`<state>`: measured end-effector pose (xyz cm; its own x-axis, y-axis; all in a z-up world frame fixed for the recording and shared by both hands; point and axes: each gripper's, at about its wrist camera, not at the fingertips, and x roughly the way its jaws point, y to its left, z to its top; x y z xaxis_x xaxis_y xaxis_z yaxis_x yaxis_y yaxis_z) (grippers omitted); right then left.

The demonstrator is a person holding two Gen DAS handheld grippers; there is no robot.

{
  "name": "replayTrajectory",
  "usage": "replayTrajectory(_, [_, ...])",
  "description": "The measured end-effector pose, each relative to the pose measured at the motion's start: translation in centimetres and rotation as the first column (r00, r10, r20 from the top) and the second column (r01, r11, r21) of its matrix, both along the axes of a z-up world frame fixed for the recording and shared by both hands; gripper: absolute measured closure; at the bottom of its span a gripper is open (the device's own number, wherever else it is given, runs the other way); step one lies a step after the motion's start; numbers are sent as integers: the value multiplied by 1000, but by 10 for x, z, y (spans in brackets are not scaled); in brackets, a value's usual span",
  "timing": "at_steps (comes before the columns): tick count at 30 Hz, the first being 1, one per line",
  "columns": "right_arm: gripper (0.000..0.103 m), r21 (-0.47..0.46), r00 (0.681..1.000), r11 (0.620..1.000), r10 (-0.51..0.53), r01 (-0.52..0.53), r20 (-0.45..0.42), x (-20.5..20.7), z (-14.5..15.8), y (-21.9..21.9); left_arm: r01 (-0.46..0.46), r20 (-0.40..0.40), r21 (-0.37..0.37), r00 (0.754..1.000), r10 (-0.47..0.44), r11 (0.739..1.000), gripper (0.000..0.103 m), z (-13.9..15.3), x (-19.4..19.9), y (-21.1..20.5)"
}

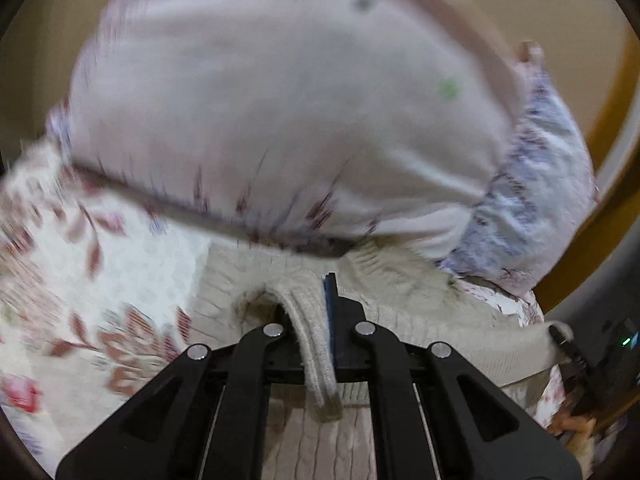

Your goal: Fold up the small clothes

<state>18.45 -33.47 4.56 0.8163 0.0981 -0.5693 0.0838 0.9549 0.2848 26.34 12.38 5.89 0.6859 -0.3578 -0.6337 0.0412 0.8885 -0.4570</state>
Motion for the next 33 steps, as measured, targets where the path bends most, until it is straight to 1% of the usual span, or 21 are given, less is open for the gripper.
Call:
replayTrajectory(1, [95, 16, 999, 1000, -4, 5, -50, 12, -13, -2, -6, -52, -39, 999, 4, 999, 97, -14, 10, 3])
replayTrajectory(2, [95, 23, 997, 1000, -7, 9, -77, 17, -21, -4, -16, -86, -68, 996, 10, 998, 97, -24, 15, 5])
replayTrajectory(4, [95, 49, 993, 999, -10, 16, -121, 25, -33, -7, -30, -134, -147, 991, 10, 989, 97, -40, 22, 12])
replayTrajectory(5, [95, 76, 990, 997, -10, 20, -139, 28, -38, -9, -32, -144, -179, 990, 6, 983, 97, -44, 24, 15])
replayTrajectory(7, [95, 120, 988, 992, -17, 36, -152, 31, -42, -15, -30, -149, -197, 989, 1, 980, 96, -46, 26, 16])
replayTrajectory(9, [88, 166, 986, 985, -24, 51, -165, 37, -45, -20, -31, -152, -212, 988, -2, 977, 93, -46, 30, 15])
replayTrajectory(10, [85, 195, 985, 979, -26, 60, -173, 41, -46, -23, -30, -154, -220, 988, -5, 975, 86, -46, 33, 14])
replayTrajectory(11, [78, 217, 984, 974, -26, 64, -175, 46, -46, -25, -28, -155, -233, 988, -8, 972, 81, -46, 36, 13])
replayTrajectory(12, [69, 238, 984, 969, -23, 65, -175, 49, -45, -26, -32, -154, -258, 988, -9, 966, 72, -46, 39, 13])
replayTrajectory(13, [65, 258, 984, 964, -21, 66, -175, 52, -44, -27, -40, -152, -276, 988, -2, 960, 63, -44, 41, 14])
replayTrajectory(14, [58, 275, 986, 959, -22, 69, -168, 55, -42, -27, -47, -148, -286, 989, 4, 957, 59, -42, 43, 14])
replayTrajectory(15, [53, 278, 988, 958, -28, 71, -155, 56, -39, -26, -55, -141, -296, 990, 13, 954, 51, -40, 43, 18])
replayTrajectory(16, [50, 274, 989, 959, -35, 73, -143, 58, -35, -26, -64, -127, -304, 992, 26, 951, 46, -36, 43, 20])
replayTrajectory(17, [46, 262, 991, 962, -45, 77, -125, 57, -30, -26, -66, -116, -306, 993, 32, 950, 44, -32, 42, 21])
replayTrajectory(20, [46, 239, 996, 969, -53, 69, -70, 44, -18, -29, -52, -70, -273, 997, 34, 961, 43, -18, 33, 23])
replayTrajectory(22, [47, 204, 997, 977, -58, 67, -51, 34, -9, -29, -49, -49, -214, 998, 39, 976, 43, -11, 24, 25])
replayTrajectory(23, [49, 177, 997, 982, -61, 69, -47, 28, -6, -29, -48, -44, -184, 998, 41, 982, 43, -9, 19, 26])
replayTrajectory(24, [54, 156, 997, 985, -62, 69, -48, 22, -4, -29, -45, -38, -152, 998, 40, 987, 44, -8, 13, 27])
replayTrajectory(27, [64, 118, 996, 991, -46, 56, -80, 9, -6, -30, -31, -38, -83, 999, 28, 996, 45, -8, 0, 25])
replayTrajectory(30, [67, 86, 994, 996, -28, 38, -110, -2, -12, -27, -12, -49, -19, 999, 11, 1000, 50, -13, -12, 21])
replayTrajectory(33, [67, 52, 991, 998, -13, 20, -130, -9, -20, -21, 7, -65, 23, 998, -6, 1000, 54, -22, -19, 20])
